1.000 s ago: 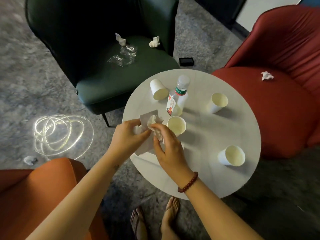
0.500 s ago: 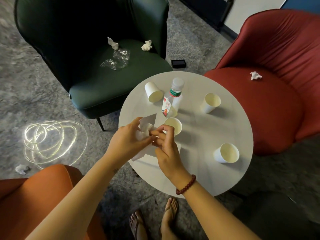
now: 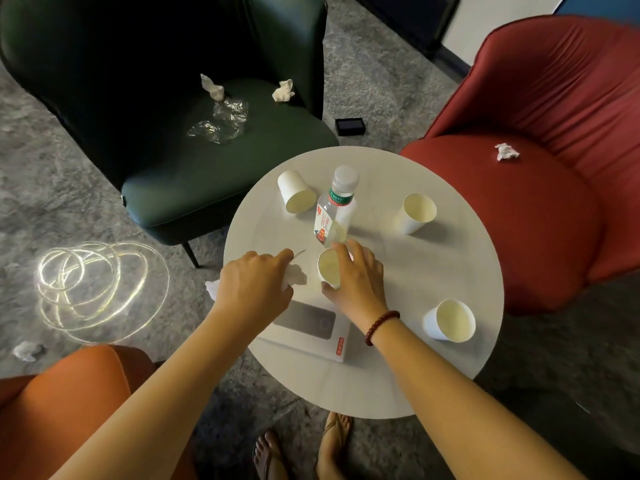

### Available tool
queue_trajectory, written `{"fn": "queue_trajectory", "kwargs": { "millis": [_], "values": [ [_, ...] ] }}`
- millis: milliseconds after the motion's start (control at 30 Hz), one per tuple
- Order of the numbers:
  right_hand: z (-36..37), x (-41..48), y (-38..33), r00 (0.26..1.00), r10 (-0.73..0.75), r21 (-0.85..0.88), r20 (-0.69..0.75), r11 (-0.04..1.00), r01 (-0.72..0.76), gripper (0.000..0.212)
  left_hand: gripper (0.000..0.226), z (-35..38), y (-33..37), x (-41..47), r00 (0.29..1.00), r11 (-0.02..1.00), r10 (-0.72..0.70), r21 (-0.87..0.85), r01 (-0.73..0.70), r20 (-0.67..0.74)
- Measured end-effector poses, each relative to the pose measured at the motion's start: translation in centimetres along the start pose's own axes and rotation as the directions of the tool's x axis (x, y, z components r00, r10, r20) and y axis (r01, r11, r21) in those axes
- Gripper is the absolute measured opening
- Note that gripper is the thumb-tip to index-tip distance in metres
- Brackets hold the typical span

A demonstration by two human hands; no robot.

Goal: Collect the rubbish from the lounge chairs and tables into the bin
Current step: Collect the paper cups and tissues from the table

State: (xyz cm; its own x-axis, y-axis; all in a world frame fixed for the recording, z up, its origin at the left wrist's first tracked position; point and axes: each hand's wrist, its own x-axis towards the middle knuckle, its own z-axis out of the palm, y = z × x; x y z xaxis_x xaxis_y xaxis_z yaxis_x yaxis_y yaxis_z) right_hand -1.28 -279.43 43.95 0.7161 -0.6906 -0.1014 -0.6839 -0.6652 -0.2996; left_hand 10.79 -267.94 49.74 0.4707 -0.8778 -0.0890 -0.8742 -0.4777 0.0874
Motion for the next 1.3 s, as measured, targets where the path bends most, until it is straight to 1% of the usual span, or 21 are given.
{"fn": "queue_trajectory", "kwargs": {
  "millis": [67,133,233,333,433,567,667,767,833,900,967,1100,1200,1300],
  "values": [
    [1.0,1.0,0.6,0.998,0.005,-0.047,0.062,0.999,-0.002,0.072,0.038,0.7,0.2,0.2,1.0,1.0,0.005,0.006,-0.005,0.015],
    [1.9,1.7,0.9,0.996,0.014,-0.043,0.091,0.999,-0.01,0.076,0.038,1.4,0.4,0.4,1.0,1.0,-0.009,-0.01,0.009,0.021],
    [3.0,2.2,1.3,0.994,0.015,-0.037,0.104,0.999,-0.011,0.078,0.039,2.3,0.9,0.7,0.999,0.999,-0.022,-0.039,0.023,0.04],
    [3.3,2.4,1.7,0.996,0.002,-0.007,0.086,1.0,-0.001,0.074,0.042,2.8,1.5,1.0,0.998,0.999,-0.025,-0.047,0.028,0.058],
    [2.4,2.2,2.4,1.0,-0.01,0.013,0.022,1.0,0.01,0.07,0.044,2.8,2.6,1.4,0.998,0.998,-0.019,-0.067,0.023,0.063],
    [-1.8,2.4,4.4,0.99,0.018,0.053,-0.141,0.999,-0.011,0.067,0.039,1.6,4.9,2.4,0.999,0.996,0.024,-0.088,-0.021,0.033],
    [-6.3,3.8,6.9,0.96,0.061,0.069,-0.273,0.997,-0.043,0.066,0.038,0.2,7.3,3.7,0.997,0.991,0.073,-0.115,-0.071,0.01],
    [-9.6,5.9,9.8,0.938,0.131,0.094,-0.321,0.99,-0.107,0.065,0.04,-0.9,9.1,4.8,0.996,0.978,0.09,-0.187,-0.088,0.003],
    [-10.4,7.5,11.4,0.935,0.181,0.127,-0.304,0.981,-0.148,0.064,0.041,-1.3,9.8,5.4,0.997,0.975,0.07,-0.209,-0.071,-0.013],
    [-10.1,8.9,12.6,0.944,0.212,0.137,-0.253,0.974,-0.182,0.065,0.043,-1.4,10.1,5.9,0.999,0.974,0.042,-0.222,-0.046,-0.022],
    [-9.2,10.0,13.2,0.957,0.222,0.124,-0.189,0.972,-0.201,0.065,0.043,-1.3,10.3,6.1,1.0,0.969,0.018,-0.246,-0.019,-0.003],
    [-6.4,10.8,13.8,0.973,0.206,0.111,-0.103,0.975,-0.195,0.064,0.044,-0.7,10.3,6.1,0.997,0.942,-0.041,-0.332,0.059,0.061],
    [-5.1,10.9,14.2,0.978,0.177,0.074,-0.11,0.983,-0.169,0.066,0.042,-0.3,10.2,5.8,0.991,0.917,-0.066,-0.385,0.105,0.112],
    [-4.3,11.1,14.6,0.983,0.157,0.051,-0.092,0.987,-0.153,0.068,0.041,0.0,10.0,5.4,0.986,0.911,-0.099,-0.386,0.143,0.131]
  ]
}}
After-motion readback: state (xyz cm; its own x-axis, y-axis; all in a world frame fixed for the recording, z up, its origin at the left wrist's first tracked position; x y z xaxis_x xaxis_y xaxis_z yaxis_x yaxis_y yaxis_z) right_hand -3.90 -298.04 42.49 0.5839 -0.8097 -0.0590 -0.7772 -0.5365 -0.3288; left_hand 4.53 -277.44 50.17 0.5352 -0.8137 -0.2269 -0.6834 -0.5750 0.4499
